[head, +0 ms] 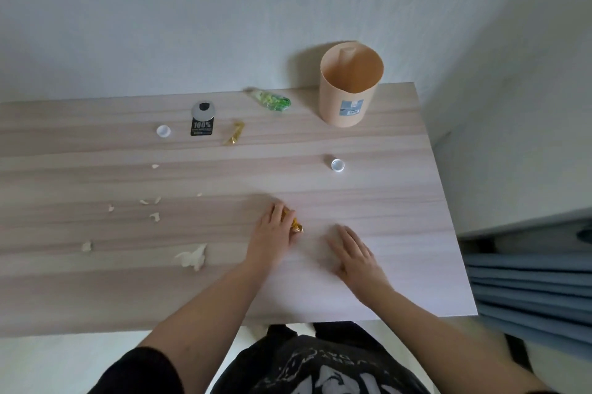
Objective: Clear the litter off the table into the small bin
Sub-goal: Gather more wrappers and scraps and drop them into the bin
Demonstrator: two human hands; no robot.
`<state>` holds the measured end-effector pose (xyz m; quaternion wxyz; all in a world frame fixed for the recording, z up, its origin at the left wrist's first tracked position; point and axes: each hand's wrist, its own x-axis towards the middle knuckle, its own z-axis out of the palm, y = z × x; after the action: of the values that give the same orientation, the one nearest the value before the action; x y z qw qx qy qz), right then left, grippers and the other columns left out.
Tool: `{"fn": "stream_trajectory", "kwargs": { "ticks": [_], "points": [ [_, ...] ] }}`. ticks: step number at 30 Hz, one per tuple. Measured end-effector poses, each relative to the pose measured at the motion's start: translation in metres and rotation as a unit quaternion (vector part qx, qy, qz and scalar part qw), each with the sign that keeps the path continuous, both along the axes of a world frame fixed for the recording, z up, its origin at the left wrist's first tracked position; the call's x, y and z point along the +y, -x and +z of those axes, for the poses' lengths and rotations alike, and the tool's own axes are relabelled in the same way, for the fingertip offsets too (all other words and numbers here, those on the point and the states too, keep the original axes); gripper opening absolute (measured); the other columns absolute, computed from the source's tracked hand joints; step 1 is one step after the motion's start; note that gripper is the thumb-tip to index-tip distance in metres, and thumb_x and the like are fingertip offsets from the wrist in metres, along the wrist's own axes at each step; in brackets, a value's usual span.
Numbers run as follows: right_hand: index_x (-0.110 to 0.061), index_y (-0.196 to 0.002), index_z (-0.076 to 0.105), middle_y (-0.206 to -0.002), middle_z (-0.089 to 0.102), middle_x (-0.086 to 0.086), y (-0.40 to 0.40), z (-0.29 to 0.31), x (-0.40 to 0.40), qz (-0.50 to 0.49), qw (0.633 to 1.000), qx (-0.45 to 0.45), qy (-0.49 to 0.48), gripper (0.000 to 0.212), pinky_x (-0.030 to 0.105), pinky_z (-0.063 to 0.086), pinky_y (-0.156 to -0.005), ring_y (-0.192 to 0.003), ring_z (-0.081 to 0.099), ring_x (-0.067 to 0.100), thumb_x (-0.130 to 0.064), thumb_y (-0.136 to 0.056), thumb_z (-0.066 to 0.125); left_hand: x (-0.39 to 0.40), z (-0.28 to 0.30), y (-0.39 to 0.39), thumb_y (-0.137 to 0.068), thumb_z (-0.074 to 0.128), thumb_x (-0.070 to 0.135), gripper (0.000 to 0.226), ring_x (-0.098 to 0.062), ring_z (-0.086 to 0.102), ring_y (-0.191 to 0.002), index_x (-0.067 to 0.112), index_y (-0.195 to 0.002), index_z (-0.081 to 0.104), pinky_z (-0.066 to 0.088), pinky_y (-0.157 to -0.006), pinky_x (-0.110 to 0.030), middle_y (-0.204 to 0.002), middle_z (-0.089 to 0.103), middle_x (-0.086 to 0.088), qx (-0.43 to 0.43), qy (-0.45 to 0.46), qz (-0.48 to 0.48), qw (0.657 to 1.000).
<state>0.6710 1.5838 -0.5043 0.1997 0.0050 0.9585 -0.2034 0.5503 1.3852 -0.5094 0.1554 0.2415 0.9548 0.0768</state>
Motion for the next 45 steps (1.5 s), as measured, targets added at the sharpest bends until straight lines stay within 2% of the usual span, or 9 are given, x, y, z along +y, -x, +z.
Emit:
{"fn": "stream_trajectory", "kwargs": {
  "ticks": [6, 8, 11, 14, 19, 23, 32, 38, 45],
  "points": [
    [-0.011, -0.113, 0.058, -0.126, 0.057, 0.006, 0.015, 0.006, 0.000, -0.111, 0.992, 0.053, 0.020, 0.031, 0.032, 0.037, -0.096, -0.121, 0.047, 0.026, 0.003, -0.087, 0.046, -0.015, 0.010, 0.001, -0.097, 0.028, 0.024, 0.031, -0.032, 0.047, -0.113, 0.008, -0.110, 0.051, 0.043, -0.092, -0.042, -0.120, 0.051, -0.013, 0.029, 0.004, -0.080, 0.996],
    [-0.014, -0.112, 0.056, -0.114, 0.060, 0.004, 0.026, 0.013, -0.002, -0.149, 0.988, 0.027, 0.026, 0.039, 0.029, 0.038, -0.085, -0.109, 0.052, 0.025, 0.008, -0.084, 0.040, -0.018, 0.015, 0.005, -0.097, 0.024, 0.020, 0.032, -0.033, 0.050, -0.107, 0.007, -0.109, 0.050, 0.043, -0.089, -0.043, -0.114, 0.053, -0.015, 0.031, 0.020, -0.098, 0.994],
    [-0.019, -0.112, 0.051, -0.106, 0.057, 0.003, 0.036, 0.025, -0.007, -0.187, 0.981, 0.022, 0.049, 0.045, 0.028, 0.038, -0.071, -0.091, 0.055, 0.022, 0.010, -0.081, 0.036, -0.023, 0.032, 0.008, -0.091, 0.054, 0.024, 0.015, -0.029, 0.062, -0.077, 0.009, -0.090, 0.059, 0.050, -0.066, -0.036, -0.085, 0.062, -0.010, 0.049, 0.021, -0.054, 0.997],
    [-0.019, -0.112, 0.049, -0.103, 0.052, 0.003, 0.044, 0.034, -0.015, -0.198, 0.978, 0.041, 0.052, 0.040, 0.029, 0.039, -0.067, -0.082, 0.054, 0.019, 0.006, -0.084, 0.038, -0.038, 0.040, 0.008, -0.084, 0.059, 0.018, 0.009, -0.030, 0.059, -0.065, 0.010, -0.080, 0.058, 0.051, -0.059, -0.036, -0.073, 0.059, -0.009, 0.092, -0.027, -0.055, 0.994],
    [-0.017, -0.094, 0.047, -0.094, 0.051, 0.000, 0.062, 0.044, -0.035, -0.243, 0.966, 0.053, 0.067, 0.016, 0.034, 0.039, -0.063, -0.073, 0.052, 0.023, -0.025, -0.097, 0.034, -0.085, 0.051, 0.009, -0.073, 0.061, 0.016, 0.009, -0.030, 0.055, -0.052, 0.012, -0.076, 0.054, 0.044, -0.044, -0.033, -0.060, 0.055, -0.006, 0.120, -0.083, -0.005, 0.989],
    [-0.019, -0.062, 0.036, -0.064, 0.047, 0.001, 0.074, 0.049, -0.049, -0.223, 0.974, 0.034, 0.008, 0.043, 0.031, 0.027, -0.047, -0.055, 0.045, 0.018, -0.050, -0.092, 0.039, -0.141, 0.051, 0.006, -0.075, 0.057, 0.018, 0.023, -0.034, 0.057, -0.058, 0.013, -0.098, 0.059, 0.048, -0.049, -0.036, -0.066, 0.057, -0.008, 0.134, -0.068, 0.077, 0.986],
    [-0.019, -0.056, 0.036, -0.055, 0.047, 0.001, 0.090, 0.056, -0.081, -0.191, 0.980, 0.008, -0.055, 0.047, 0.032, 0.028, -0.049, -0.060, 0.048, 0.027, -0.047, -0.093, 0.037, -0.199, 0.010, -0.012, -0.077, 0.052, 0.061, 0.058, -0.031, 0.049, -0.101, 0.023, -0.119, 0.044, 0.042, -0.080, -0.042, -0.109, 0.048, -0.008, -0.019, 0.021, 0.162, 0.986],
    [-0.021, -0.061, 0.039, -0.054, 0.048, -0.001, 0.090, 0.057, -0.083, -0.207, 0.976, 0.025, -0.059, 0.041, 0.031, 0.030, -0.049, -0.059, 0.049, 0.029, -0.045, -0.094, 0.036, -0.190, 0.001, -0.015, -0.086, 0.049, 0.034, 0.030, -0.035, 0.052, -0.094, 0.017, -0.110, 0.051, 0.048, -0.071, -0.043, -0.108, 0.051, -0.013, -0.032, 0.003, 0.124, 0.992],
    [-0.017, -0.078, 0.049, -0.058, 0.054, 0.005, 0.100, 0.058, -0.055, -0.244, 0.968, 0.042, -0.045, 0.029, 0.032, 0.036, -0.052, -0.061, 0.053, 0.033, -0.035, -0.096, 0.034, -0.173, 0.013, 0.012, -0.084, 0.051, 0.021, 0.023, -0.037, 0.057, -0.089, 0.008, -0.102, 0.047, 0.044, -0.068, -0.040, -0.102, 0.058, -0.016, -0.085, -0.065, 0.142, 0.984]
  ]
}}
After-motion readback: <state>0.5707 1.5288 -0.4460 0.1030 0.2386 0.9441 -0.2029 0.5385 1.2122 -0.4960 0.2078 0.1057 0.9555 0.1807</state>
